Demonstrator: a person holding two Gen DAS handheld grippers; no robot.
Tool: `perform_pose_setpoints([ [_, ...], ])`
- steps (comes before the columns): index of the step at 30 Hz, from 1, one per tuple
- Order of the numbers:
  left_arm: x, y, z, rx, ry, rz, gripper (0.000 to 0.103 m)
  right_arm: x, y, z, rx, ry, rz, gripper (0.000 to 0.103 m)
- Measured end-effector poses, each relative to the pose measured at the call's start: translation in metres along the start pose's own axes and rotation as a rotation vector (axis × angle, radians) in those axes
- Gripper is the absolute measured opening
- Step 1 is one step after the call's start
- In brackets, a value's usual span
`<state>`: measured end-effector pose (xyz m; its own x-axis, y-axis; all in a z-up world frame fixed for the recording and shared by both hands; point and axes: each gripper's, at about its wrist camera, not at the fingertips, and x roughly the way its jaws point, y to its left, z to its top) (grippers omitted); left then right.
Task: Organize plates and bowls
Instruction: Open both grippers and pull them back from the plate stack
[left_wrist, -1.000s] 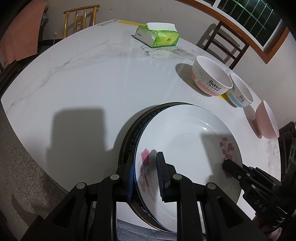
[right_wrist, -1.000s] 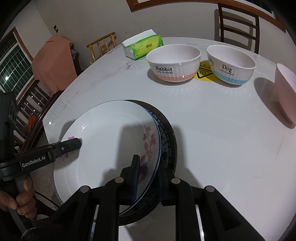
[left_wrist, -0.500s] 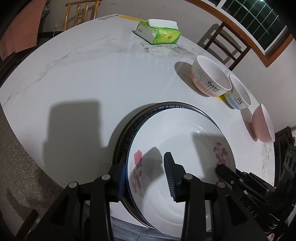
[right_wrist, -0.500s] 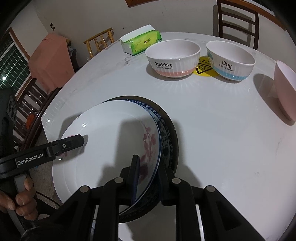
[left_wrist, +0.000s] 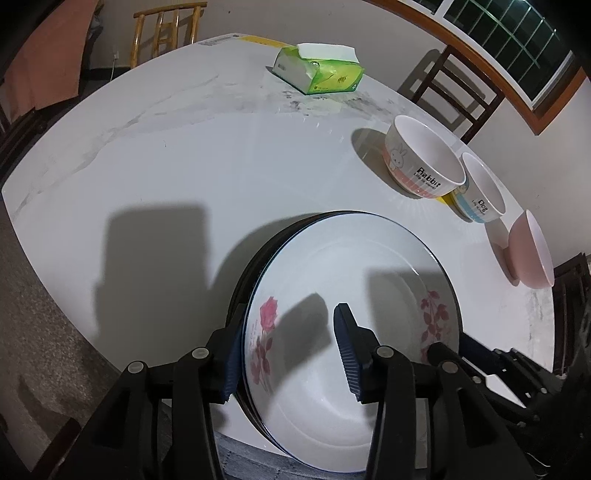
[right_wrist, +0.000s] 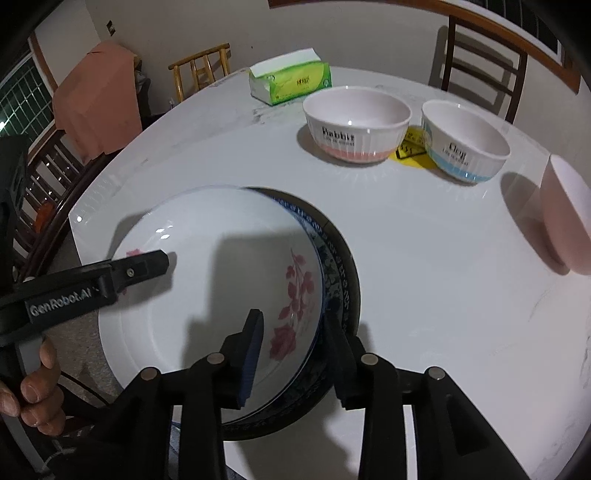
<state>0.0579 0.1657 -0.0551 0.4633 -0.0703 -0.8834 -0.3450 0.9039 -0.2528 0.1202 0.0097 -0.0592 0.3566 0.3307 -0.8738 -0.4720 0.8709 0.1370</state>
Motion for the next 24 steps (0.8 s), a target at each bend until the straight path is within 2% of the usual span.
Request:
perform_pose_setpoints([
  [5,-0.001,-0.002,-0.001,0.023,-0.013,0.023,0.043,-0.003,-0.001,0.0,0.006,-0.014,0.003,0.034],
  [8,-0.007,-0.006,0.0,0.057,-0.063,0.066,0.046,-0.005,-0.001,0.0,0.01,-0.021,0.011,0.035],
  [16,-0.013,-0.02,0.002,0.109,-0.093,0.074,0.047,-0.015,-0.005,-0.004,0.027,-0.045,0.029,0.035],
  [24,-0.017,-0.05,-0.002,0.173,-0.117,0.08,0.053,-0.033,-0.027,-0.012,0.07,-0.081,-0.002,0.035],
])
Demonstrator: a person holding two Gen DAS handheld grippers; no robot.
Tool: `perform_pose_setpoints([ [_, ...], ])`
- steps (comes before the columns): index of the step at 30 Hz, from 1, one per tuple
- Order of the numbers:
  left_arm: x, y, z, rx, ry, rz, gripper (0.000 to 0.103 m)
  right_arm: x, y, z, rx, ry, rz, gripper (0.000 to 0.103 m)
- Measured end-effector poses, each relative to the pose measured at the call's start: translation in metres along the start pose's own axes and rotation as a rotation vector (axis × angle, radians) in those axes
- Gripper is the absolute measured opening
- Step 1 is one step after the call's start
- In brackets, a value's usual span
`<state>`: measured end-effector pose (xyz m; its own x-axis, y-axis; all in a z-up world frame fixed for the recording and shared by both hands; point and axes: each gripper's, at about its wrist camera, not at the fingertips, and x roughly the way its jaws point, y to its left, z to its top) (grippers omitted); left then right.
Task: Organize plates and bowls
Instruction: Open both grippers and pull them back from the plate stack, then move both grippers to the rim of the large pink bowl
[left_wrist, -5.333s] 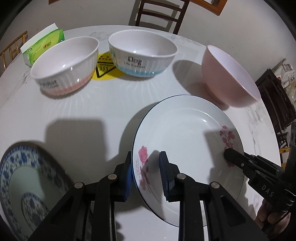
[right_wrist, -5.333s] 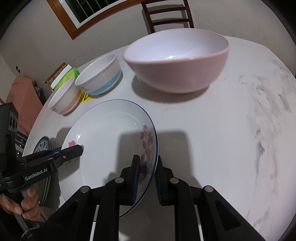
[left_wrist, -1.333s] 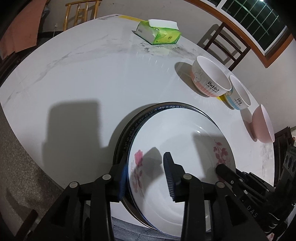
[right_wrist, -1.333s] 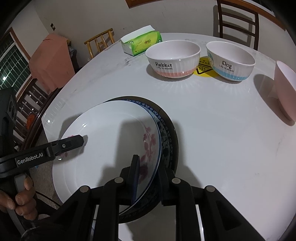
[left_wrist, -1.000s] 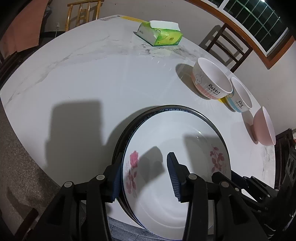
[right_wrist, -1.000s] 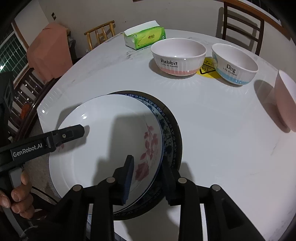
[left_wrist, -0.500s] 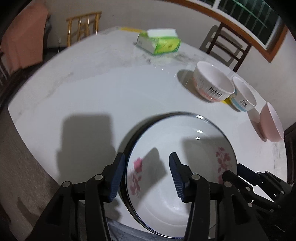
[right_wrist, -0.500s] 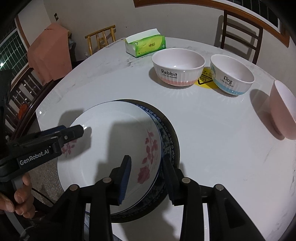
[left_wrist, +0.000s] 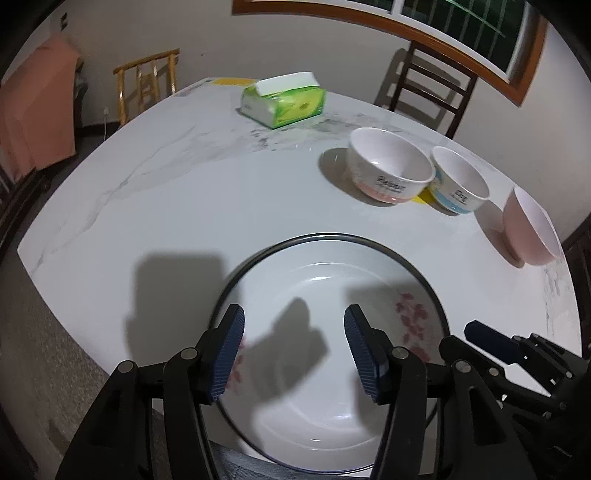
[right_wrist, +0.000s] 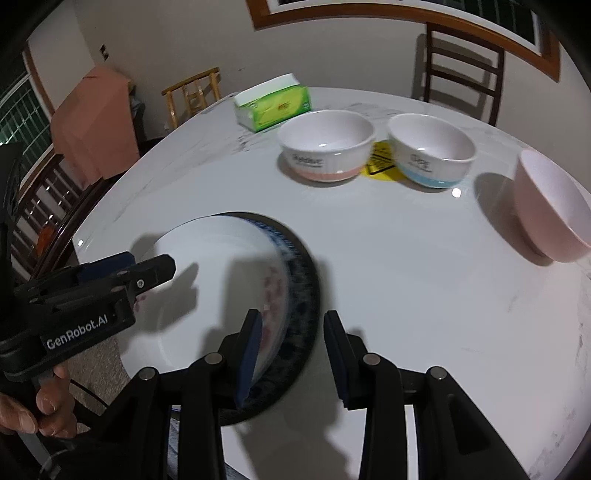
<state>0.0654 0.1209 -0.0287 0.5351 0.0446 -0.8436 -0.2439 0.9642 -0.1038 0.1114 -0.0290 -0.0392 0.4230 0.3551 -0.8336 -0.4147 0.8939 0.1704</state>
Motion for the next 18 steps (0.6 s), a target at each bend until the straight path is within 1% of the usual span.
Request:
perform_pose_setpoints([
  [4,0.0,-0.021,0.0,0.038,-0.001,-0.015,0.054,-0.008,-0.019,-0.002,0.029,-0.014,-0.028,0.035],
  [10,0.004,-0.055,-0.001,0.106,0.007,-0.046,0.058,-0.022,-0.054,-0.011,0.071,-0.034,-0.102,0.035],
  [14,0.006,-0.079,-0.002,0.149,0.018,-0.072,0.063,-0.03,-0.085,-0.021,0.11,-0.027,-0.139,0.035],
  [18,0.01,-0.104,0.001,0.198,0.027,-0.076,0.063,-0.038,-0.117,-0.031,0.169,-0.025,-0.163,0.035],
])
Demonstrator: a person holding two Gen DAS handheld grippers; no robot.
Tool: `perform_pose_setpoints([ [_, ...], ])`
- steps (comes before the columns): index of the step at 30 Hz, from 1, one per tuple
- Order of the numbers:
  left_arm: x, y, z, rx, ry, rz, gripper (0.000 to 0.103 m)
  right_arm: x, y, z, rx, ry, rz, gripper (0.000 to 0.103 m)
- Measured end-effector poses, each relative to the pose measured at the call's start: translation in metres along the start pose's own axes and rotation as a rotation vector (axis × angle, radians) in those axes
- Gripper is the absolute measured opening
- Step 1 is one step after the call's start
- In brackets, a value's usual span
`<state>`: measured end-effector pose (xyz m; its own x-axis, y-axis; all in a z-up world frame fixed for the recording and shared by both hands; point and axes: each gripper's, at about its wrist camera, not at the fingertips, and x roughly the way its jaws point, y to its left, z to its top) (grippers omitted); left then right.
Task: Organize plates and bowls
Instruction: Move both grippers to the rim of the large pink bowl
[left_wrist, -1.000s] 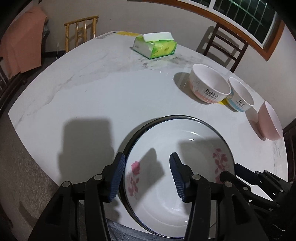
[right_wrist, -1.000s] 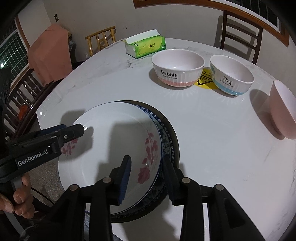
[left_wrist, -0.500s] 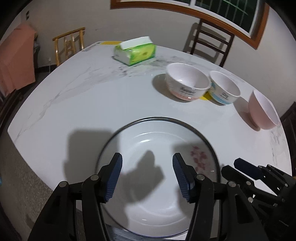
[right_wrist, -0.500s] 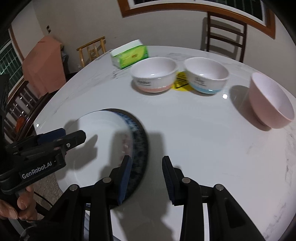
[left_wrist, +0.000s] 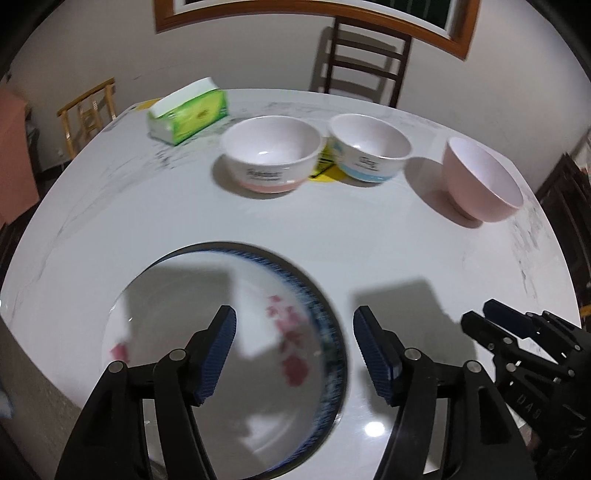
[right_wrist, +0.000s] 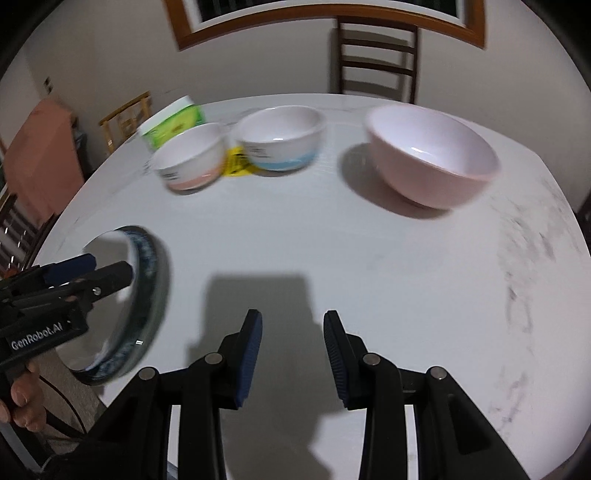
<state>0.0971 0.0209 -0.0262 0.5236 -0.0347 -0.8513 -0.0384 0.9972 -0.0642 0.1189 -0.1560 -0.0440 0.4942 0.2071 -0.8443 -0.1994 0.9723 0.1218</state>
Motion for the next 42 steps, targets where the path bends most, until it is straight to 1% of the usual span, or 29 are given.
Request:
perform_pose_setpoints([
  [5,0.01,-0.028,0.013,0.042,0.021,-0.033,0.064,-0.006,-0.049,-0.005,0.087,0.015,-0.017,0.035],
  [9,0.014,-0.05,0.025,0.079,0.04,-0.07,0.065,-0.013,-0.08,0.0,0.139,0.01,-0.016,0.035],
  [11,0.015,-0.061,0.034,0.097,0.042,-0.087,0.067,-0.019,-0.095,0.008,0.162,-0.006,-0.022,0.035],
  [15,0.014,-0.082,0.055,0.115,0.04,-0.131,0.068,-0.029,-0.117,0.029,0.185,-0.047,-0.033,0.035],
  [21,0.019,-0.109,0.098,0.084,0.046,-0.194,0.068,-0.032,-0.149,0.068,0.233,-0.076,-0.031,0.035],
  [23,0.022,-0.115,0.111,0.073,0.05,-0.204,0.068,-0.025,-0.157,0.083,0.25,-0.07,-0.027,0.035],
  [28,0.036,-0.129,0.135,0.035,0.085,-0.239,0.068,-0.007,-0.175,0.11,0.306,-0.037,-0.017,0.035],
  [33,0.064,-0.136,0.156,-0.032,0.163,-0.273,0.067,0.018,-0.184,0.127,0.321,0.021,-0.031,0.035],
  [35,0.074,-0.139,0.16,-0.053,0.185,-0.285,0.067,0.026,-0.187,0.13,0.328,0.028,-0.041,0.035],
  [37,0.085,-0.144,0.164,-0.058,0.203,-0.28,0.066,0.033,-0.189,0.132,0.333,0.037,-0.043,0.035],
  [42,0.108,-0.154,0.168,-0.063,0.218,-0.253,0.064,0.051,-0.196,0.131,0.345,0.053,-0.054,0.035],
])
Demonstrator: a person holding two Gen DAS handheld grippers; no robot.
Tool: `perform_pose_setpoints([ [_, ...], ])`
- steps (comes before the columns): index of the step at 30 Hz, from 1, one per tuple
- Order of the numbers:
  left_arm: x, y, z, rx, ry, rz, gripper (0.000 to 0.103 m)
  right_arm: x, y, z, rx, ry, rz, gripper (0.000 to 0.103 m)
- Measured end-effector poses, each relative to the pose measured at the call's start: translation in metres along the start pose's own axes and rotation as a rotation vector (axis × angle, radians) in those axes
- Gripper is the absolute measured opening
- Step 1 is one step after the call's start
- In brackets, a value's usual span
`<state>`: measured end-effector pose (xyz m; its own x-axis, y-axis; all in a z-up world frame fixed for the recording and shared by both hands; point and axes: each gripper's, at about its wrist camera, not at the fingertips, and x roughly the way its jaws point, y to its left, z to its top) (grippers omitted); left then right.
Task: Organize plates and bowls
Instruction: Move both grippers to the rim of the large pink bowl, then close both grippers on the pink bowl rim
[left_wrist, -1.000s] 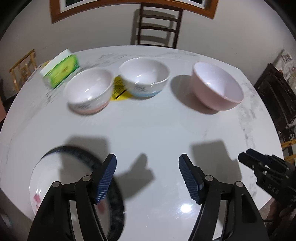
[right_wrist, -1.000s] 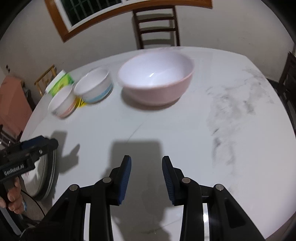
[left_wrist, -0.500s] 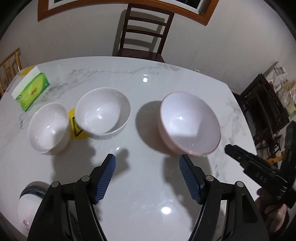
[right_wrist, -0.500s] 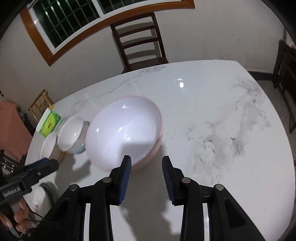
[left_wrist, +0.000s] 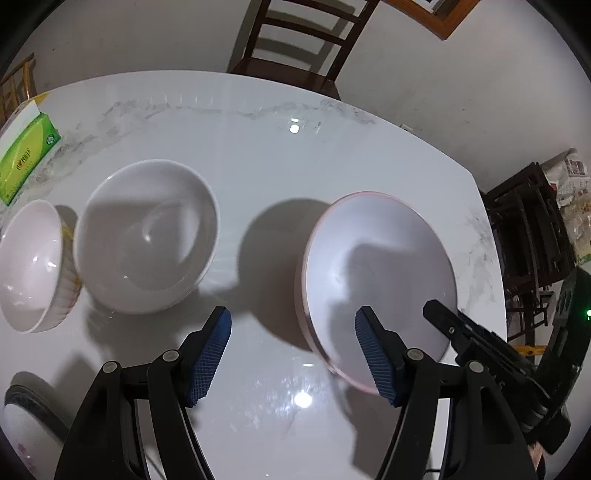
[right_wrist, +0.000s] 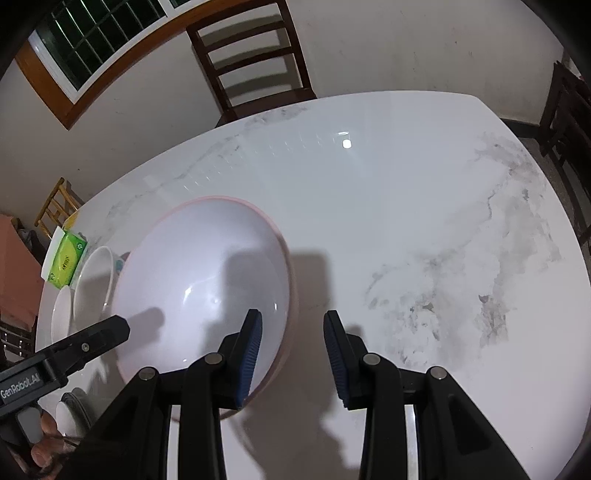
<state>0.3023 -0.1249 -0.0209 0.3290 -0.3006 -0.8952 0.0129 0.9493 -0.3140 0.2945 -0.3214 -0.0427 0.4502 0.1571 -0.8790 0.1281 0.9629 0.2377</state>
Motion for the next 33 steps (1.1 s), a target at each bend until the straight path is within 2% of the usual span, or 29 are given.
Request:
perform_pose_setpoints([
  [3,0.009,-0.001,0.001,0.011,-0.003,0.011,0.057,0.005,-0.001,0.0,-0.001,-0.003,-0.002,0.035],
  [7,0.019,0.0,-0.001,0.031,0.011,0.019,0.034,0.01,-0.005,-0.002,0.027,-0.003,0.013,0.035],
  [8,0.022,0.001,-0.002,0.029,0.019,0.017,0.028,0.011,-0.005,-0.002,0.031,-0.002,0.021,0.032],
  [11,0.024,0.001,-0.005,0.03,0.024,-0.025,0.021,0.014,-0.005,-0.005,0.031,0.01,0.055,0.02],
  [13,0.022,-0.002,-0.006,0.045,0.025,-0.035,0.016,0.012,-0.003,-0.006,0.033,0.01,0.055,0.019],
  [16,0.02,-0.006,-0.011,0.071,0.022,-0.012,0.015,0.009,-0.001,-0.01,0.032,0.008,0.04,0.018],
  [24,-0.002,-0.001,-0.033,0.079,0.034,-0.027,0.015,-0.017,0.011,-0.029,0.023,0.007,0.039,0.018],
  [33,-0.046,0.017,-0.069,0.108,0.032,0.004,0.015,-0.048,0.043,-0.078,-0.001,0.031,0.064,0.018],
])
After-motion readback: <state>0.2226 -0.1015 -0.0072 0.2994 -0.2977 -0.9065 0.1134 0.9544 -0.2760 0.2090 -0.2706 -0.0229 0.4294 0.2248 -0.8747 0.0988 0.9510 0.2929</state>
